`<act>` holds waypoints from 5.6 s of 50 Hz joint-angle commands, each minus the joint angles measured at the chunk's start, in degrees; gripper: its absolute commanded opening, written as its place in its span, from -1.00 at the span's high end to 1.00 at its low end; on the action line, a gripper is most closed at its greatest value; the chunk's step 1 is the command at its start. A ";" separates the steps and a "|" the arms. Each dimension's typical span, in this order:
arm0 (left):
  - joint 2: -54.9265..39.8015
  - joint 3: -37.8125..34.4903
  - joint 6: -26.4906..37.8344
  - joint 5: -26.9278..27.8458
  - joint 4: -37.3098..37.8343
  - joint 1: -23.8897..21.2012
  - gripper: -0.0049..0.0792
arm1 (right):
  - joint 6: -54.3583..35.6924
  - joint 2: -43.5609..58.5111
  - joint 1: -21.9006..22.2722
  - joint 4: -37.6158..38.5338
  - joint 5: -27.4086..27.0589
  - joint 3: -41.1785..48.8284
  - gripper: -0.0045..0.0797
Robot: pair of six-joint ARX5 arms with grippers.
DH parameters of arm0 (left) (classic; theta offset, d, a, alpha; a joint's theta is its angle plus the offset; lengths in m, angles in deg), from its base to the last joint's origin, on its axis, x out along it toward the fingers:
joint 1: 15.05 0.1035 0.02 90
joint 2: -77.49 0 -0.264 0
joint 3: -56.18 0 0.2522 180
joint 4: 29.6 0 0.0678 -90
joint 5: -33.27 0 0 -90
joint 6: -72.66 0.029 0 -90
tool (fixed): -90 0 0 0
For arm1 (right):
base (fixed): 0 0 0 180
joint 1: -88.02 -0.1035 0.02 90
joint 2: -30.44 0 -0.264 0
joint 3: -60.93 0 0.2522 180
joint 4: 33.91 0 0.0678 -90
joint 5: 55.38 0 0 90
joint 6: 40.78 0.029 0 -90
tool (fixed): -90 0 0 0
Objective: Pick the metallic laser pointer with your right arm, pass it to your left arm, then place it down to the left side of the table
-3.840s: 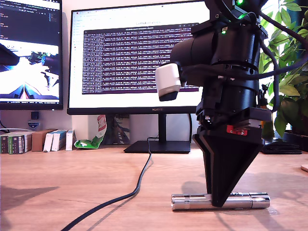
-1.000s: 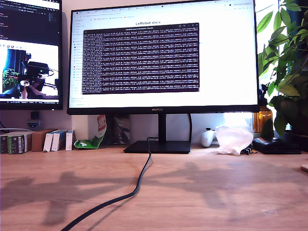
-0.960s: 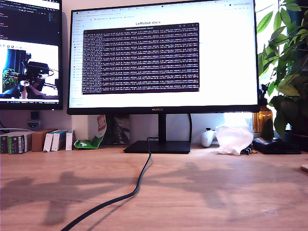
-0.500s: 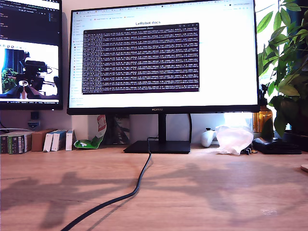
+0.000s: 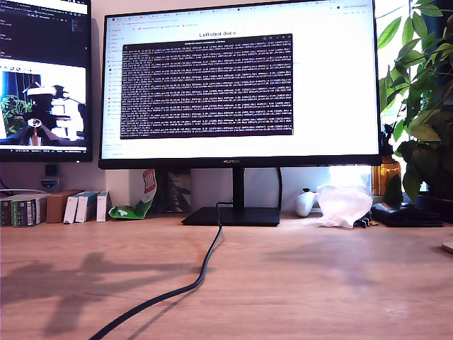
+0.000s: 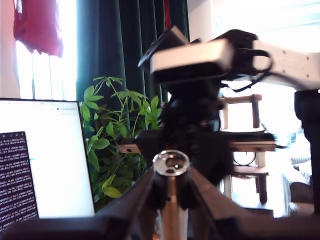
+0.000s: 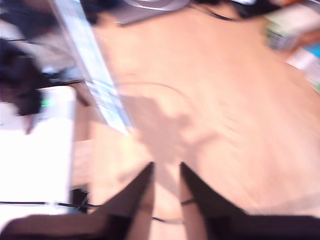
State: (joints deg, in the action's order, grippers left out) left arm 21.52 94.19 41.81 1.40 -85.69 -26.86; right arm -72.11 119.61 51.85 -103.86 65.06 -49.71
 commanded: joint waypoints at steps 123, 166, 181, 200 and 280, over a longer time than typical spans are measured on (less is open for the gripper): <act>-16.04 26.93 49.05 -27.96 106.01 2.21 0.94 | 22.27 -50.88 38.45 25.03 -30.34 54.66 0.92; -43.80 38.62 53.81 -35.56 122.01 2.23 0.94 | 19.56 -50.86 35.36 25.49 -29.14 54.66 0.92; -43.80 38.62 53.86 -37.66 120.30 2.82 0.93 | 19.54 -50.86 35.34 25.81 -27.34 54.66 0.92; -43.80 38.60 53.90 -37.64 117.63 2.82 0.39 | 21.00 -50.86 35.36 26.32 -27.41 54.66 0.92; -30.40 58.49 47.50 -40.65 110.07 10.12 0.91 | 24.92 -55.89 38.23 39.08 -37.00 56.08 0.88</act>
State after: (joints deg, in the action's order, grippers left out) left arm -11.26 155.59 90.22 -39.27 25.30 -17.14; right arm -47.02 64.73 89.86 -65.26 28.01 3.92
